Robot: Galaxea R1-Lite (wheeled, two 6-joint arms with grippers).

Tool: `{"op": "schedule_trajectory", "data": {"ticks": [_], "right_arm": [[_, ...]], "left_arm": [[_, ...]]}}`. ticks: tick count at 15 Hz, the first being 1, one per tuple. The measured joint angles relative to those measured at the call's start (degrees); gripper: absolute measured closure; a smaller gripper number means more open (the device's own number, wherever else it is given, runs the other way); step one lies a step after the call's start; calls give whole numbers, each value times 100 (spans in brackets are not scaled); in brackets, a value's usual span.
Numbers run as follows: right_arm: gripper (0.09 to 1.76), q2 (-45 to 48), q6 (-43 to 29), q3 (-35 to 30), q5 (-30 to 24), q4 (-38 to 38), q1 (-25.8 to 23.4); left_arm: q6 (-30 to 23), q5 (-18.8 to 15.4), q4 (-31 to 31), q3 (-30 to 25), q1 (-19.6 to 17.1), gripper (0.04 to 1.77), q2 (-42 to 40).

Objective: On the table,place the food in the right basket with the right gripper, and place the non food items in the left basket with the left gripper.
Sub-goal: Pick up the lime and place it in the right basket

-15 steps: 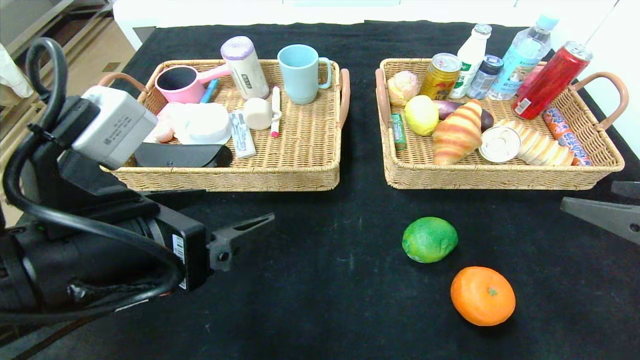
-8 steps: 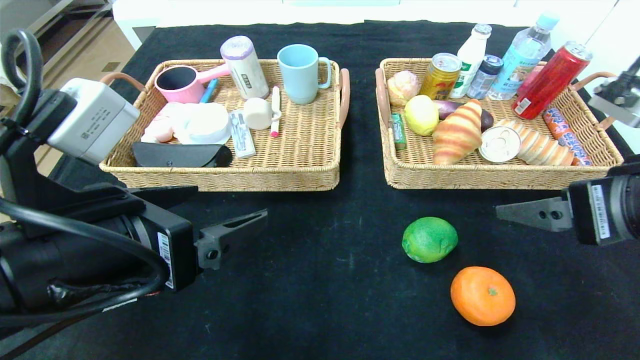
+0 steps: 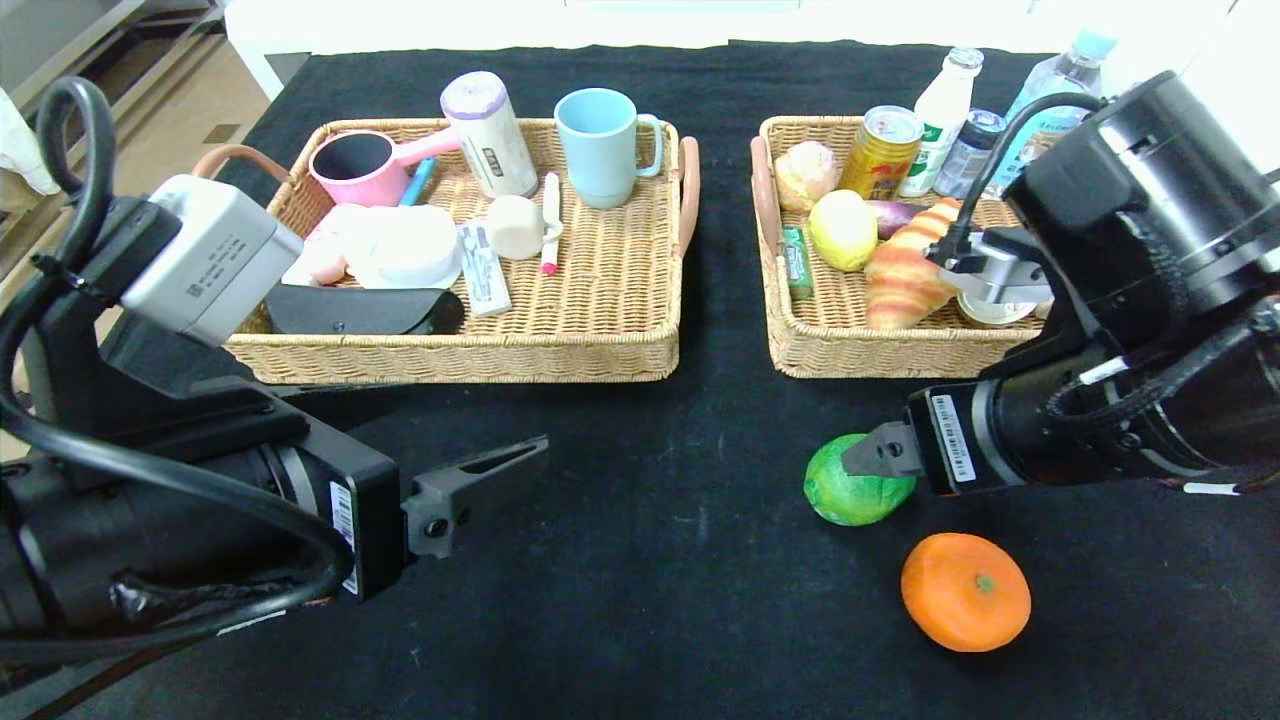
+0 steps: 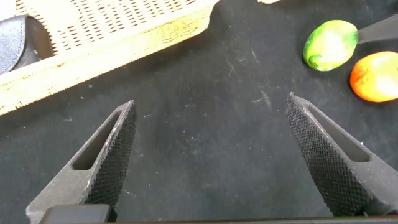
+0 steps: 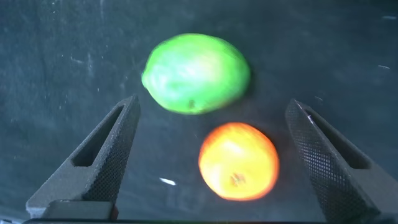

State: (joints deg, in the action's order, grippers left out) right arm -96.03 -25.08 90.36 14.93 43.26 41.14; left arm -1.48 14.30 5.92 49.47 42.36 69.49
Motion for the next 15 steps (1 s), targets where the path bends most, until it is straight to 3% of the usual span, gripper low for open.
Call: {"op": "schedule_trajectory", "data": {"ticks": [15], "right_arm": [[19, -1045, -171, 377, 160, 63, 48]], "left_arm": [[38, -6, 0, -13, 17, 9, -13]]}}
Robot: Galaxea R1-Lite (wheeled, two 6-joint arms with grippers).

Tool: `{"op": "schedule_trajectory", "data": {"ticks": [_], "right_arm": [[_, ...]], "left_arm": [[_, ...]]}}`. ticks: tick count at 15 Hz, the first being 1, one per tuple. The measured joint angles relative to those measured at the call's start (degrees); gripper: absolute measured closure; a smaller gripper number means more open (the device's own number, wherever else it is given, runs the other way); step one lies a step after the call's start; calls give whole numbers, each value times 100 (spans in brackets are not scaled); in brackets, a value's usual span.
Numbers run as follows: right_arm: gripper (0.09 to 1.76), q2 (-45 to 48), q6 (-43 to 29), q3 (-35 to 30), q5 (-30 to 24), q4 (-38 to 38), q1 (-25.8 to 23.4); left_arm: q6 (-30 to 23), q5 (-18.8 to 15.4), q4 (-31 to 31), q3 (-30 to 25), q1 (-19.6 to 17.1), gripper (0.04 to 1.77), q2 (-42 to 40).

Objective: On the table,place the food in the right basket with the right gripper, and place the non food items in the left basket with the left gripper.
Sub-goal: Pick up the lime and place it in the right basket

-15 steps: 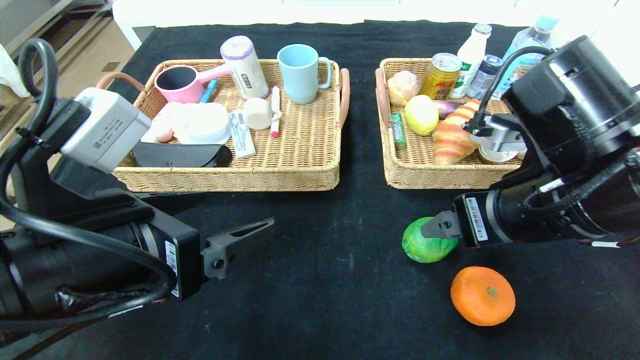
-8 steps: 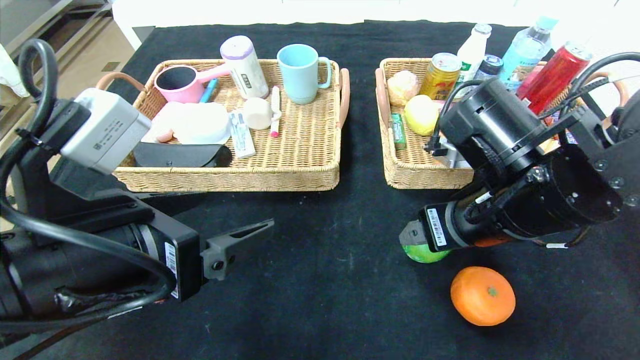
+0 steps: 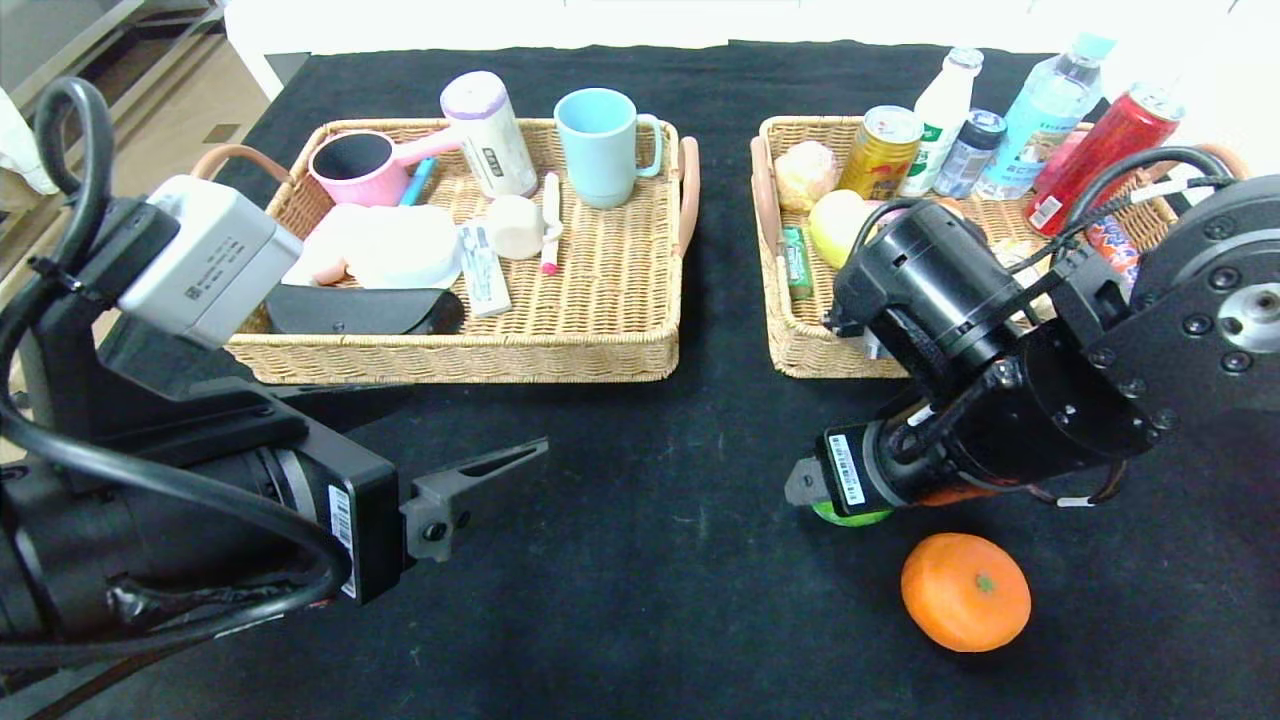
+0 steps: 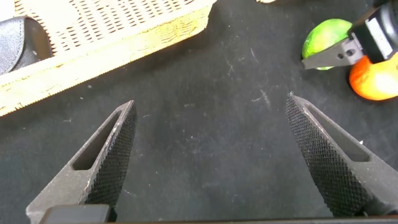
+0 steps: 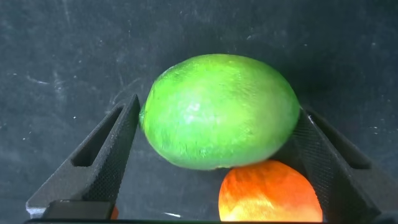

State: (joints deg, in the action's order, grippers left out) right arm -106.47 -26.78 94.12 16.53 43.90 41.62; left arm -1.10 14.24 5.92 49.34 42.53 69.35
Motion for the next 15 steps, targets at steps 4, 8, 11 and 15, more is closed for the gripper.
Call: {"op": "schedule_trajectory", "data": {"ticks": [4, 8, 11, 15], "right_arm": [[45, -37, -2, 4, 6, -2, 2], [47, -63, -2, -11, 9, -5, -4], [48, -88, 0, -20, 15, -2, 2], [48, -85, 0, -22, 11, 6, 5]], "left_arm": [[0, 0, 0, -2, 11, 9, -6], [0, 0, 0, -2, 33, 9, -11], [6, 0, 0, -9, 35, 9, -4], [6, 0, 0, -11, 35, 9, 10]]}}
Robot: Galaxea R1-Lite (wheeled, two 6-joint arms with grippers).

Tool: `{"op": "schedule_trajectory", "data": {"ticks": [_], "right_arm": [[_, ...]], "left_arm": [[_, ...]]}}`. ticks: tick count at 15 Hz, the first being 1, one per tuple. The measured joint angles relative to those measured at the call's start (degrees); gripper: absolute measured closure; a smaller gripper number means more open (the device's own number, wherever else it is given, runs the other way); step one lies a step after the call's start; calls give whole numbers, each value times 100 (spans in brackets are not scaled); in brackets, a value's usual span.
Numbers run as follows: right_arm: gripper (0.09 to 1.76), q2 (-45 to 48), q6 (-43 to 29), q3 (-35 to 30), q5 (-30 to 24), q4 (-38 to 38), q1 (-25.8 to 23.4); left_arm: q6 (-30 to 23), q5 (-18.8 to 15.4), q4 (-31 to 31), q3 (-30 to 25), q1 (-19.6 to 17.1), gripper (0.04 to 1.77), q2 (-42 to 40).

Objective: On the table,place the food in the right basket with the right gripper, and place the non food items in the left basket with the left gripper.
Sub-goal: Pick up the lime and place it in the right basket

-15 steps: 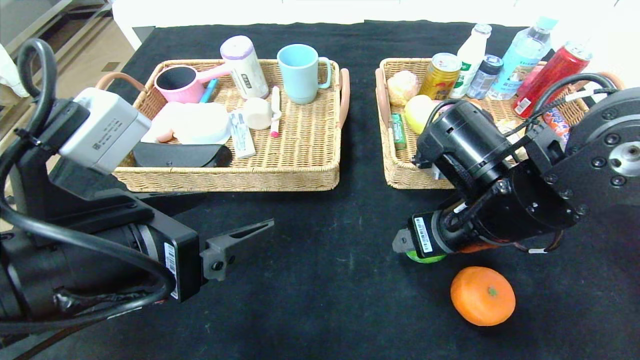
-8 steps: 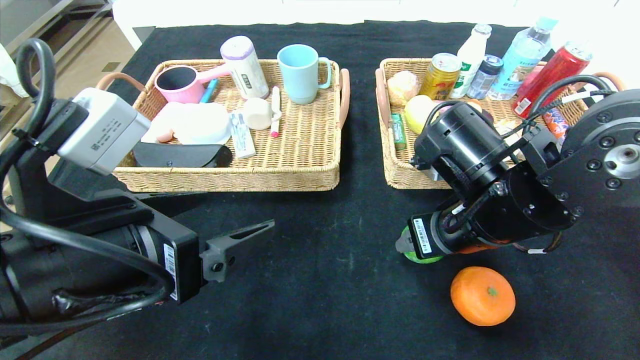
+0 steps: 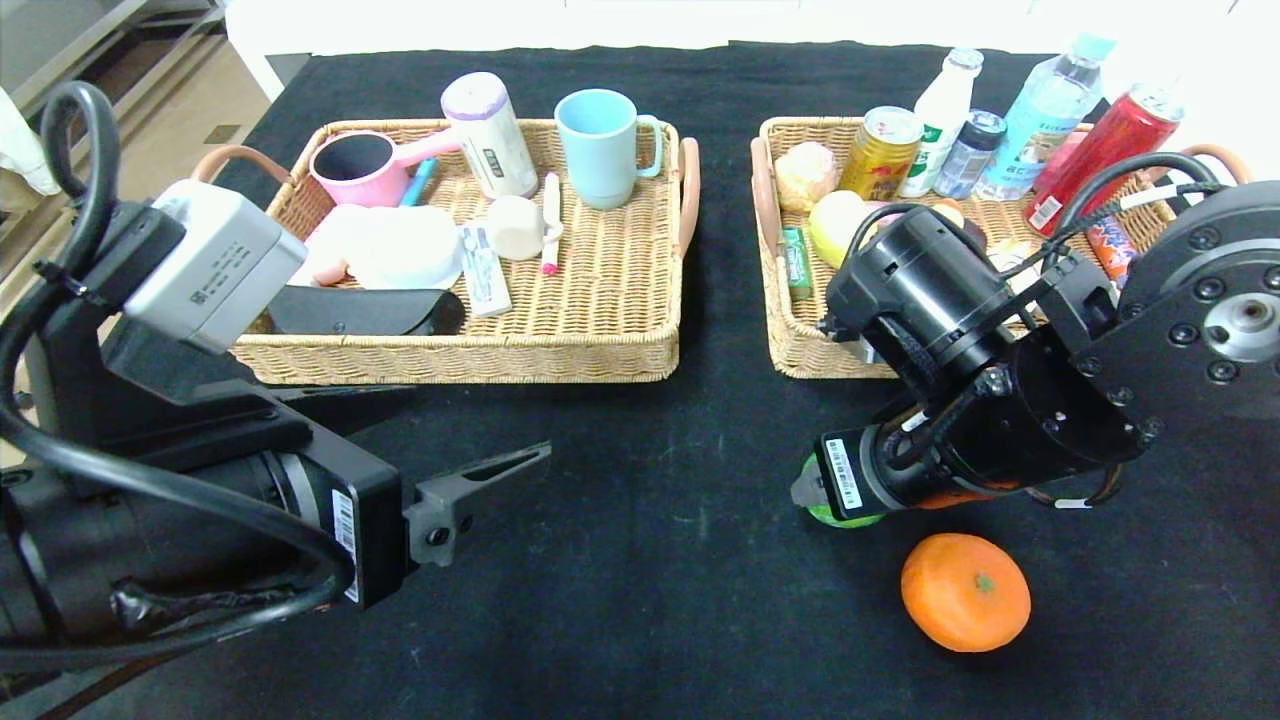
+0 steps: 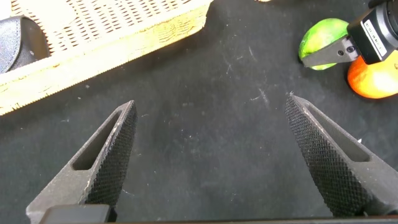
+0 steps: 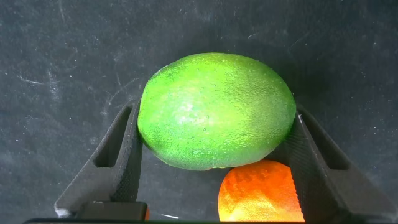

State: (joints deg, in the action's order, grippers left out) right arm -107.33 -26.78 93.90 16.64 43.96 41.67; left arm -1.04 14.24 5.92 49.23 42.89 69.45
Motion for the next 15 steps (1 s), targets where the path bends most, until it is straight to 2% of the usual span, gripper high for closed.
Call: {"op": "schedule_trajectory", "data": {"ticks": [7, 10, 15], "right_arm": [[49, 324, 50, 129, 317, 35, 119], [49, 592, 336, 262, 343, -6, 119], [49, 818, 853, 1014, 439, -37, -162]], "left_arm": [[62, 0, 7, -26, 0, 9, 17], [71, 0, 7, -28, 0, 9, 17], [202, 28, 29, -91, 91, 9, 6]]}}
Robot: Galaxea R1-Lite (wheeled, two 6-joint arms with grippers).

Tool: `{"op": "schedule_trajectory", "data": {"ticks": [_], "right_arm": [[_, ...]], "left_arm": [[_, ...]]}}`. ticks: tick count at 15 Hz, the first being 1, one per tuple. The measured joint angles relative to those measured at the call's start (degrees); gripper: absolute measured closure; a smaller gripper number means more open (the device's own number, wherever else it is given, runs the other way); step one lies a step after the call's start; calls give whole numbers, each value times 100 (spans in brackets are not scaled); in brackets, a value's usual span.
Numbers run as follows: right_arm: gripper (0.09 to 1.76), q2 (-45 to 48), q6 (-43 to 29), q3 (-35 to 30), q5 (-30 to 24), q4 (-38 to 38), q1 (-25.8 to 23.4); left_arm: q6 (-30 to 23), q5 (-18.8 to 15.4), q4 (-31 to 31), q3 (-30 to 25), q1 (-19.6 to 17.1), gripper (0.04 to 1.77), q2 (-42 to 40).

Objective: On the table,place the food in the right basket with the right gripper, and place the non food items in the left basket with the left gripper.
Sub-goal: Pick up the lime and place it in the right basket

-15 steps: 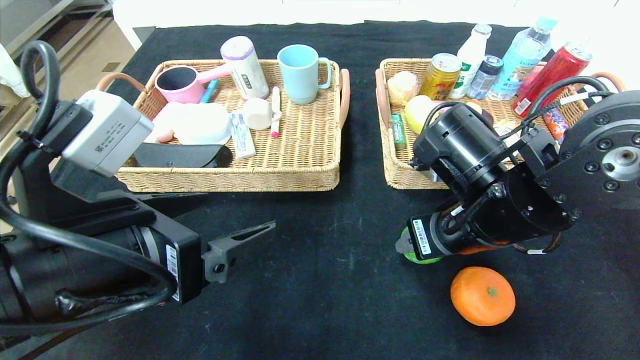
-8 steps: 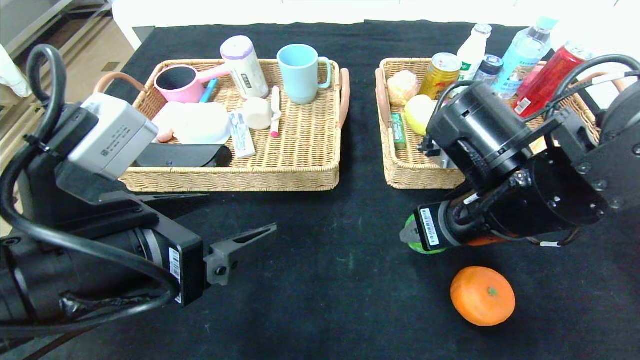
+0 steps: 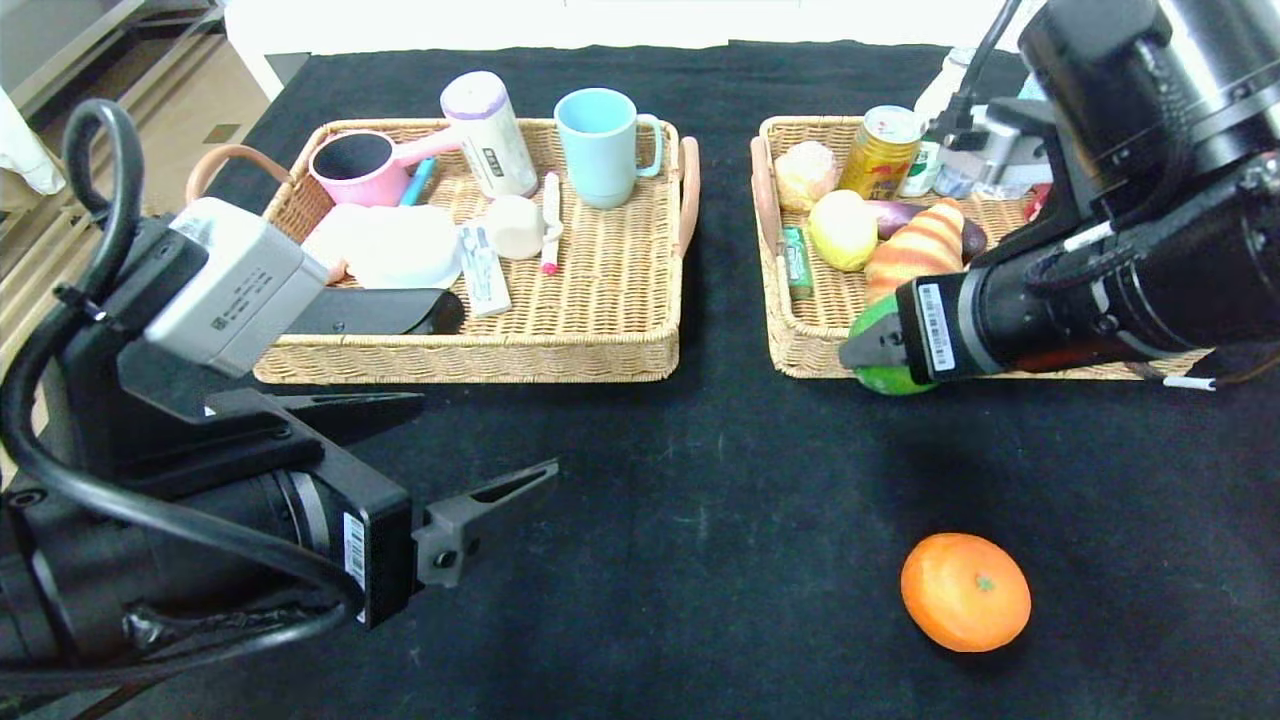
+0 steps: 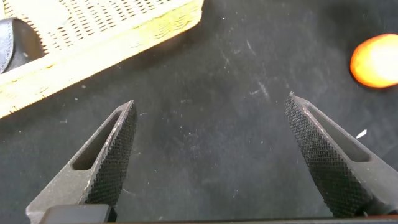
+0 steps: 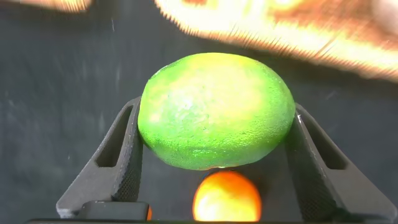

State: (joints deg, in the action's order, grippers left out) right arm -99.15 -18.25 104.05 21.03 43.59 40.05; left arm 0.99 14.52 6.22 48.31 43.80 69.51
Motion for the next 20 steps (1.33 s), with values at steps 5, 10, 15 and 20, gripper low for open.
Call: {"op": "schedule_trajectory", "data": {"ticks": [5, 10, 15, 20], "right_arm": [[49, -113, 419, 489, 13, -856, -435], [50, -416, 709, 511, 11, -1911, -728], [50, -920, 717, 478, 94, -2472, -797], [44, -1168, 714, 466, 134, -2549, -835]], "left_arm": [[-151, 6, 4, 0, 13, 9, -30], [5, 6, 6, -2, 13, 9, -44], [6, 6, 6, -7, 13, 9, -46], [6, -2, 6, -7, 13, 9, -52]]}}
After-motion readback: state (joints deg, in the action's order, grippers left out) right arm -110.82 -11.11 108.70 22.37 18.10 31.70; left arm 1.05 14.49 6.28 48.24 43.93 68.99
